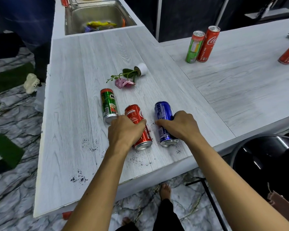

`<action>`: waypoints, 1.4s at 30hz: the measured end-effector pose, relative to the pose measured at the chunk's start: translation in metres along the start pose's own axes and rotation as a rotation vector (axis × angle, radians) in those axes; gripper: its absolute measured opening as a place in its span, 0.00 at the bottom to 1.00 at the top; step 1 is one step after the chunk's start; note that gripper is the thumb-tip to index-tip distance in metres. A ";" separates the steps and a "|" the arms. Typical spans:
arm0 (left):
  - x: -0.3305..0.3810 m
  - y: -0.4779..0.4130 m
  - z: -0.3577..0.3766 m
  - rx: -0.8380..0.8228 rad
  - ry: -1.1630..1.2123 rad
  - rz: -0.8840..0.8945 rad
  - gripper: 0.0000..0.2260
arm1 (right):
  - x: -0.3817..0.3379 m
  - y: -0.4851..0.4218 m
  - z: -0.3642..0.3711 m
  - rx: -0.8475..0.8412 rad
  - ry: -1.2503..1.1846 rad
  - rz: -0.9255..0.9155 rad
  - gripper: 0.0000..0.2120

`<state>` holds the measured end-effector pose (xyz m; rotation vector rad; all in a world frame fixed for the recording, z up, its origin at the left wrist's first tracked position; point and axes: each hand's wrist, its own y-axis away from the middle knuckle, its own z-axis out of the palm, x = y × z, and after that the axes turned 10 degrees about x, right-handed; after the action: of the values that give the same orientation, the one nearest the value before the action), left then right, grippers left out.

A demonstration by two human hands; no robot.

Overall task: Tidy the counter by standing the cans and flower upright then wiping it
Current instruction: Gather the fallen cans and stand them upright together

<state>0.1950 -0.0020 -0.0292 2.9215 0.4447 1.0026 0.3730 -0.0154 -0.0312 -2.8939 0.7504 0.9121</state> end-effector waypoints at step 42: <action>0.148 -0.051 0.090 0.072 0.468 0.339 0.31 | 0.072 -0.139 -0.088 0.383 -0.363 -0.268 0.33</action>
<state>0.3476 0.0938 -0.0177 2.8641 -0.0214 1.7594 0.5343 0.0628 -0.0144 -2.3350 0.4356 1.0772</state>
